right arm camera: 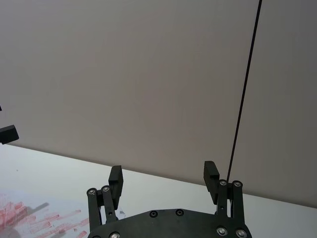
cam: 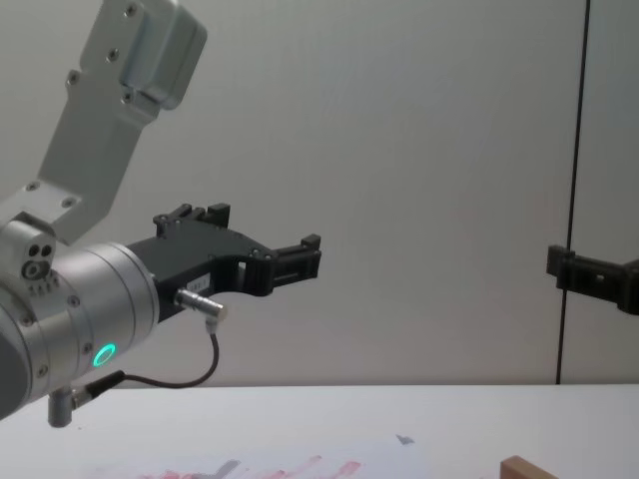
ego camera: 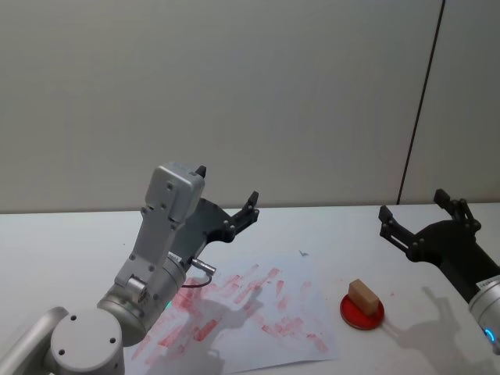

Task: Use the one hand to pick up the stamp and affix it onto the A4 paper.

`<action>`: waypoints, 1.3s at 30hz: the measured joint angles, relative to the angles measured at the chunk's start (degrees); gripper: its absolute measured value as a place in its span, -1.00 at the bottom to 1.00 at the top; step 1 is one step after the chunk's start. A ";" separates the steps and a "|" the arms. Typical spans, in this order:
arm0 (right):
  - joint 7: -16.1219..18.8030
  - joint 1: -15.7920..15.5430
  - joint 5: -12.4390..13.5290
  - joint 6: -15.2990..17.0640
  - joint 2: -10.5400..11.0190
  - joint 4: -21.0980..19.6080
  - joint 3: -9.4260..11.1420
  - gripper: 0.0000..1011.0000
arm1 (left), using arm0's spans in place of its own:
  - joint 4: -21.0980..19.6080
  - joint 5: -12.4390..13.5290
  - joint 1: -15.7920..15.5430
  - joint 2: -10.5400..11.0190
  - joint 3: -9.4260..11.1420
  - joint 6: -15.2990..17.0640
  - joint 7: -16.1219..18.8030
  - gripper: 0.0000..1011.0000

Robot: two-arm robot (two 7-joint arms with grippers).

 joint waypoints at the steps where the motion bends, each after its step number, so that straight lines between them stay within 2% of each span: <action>1: 0.00 0.00 0.00 0.00 0.00 0.00 -0.01 0.98 | 0.00 0.00 0.00 0.00 0.00 0.00 0.00 0.98; 39: 0.05 -0.11 0.05 0.09 0.06 -0.02 0.02 0.98 | 0.00 0.00 0.00 0.00 0.00 0.00 0.00 0.98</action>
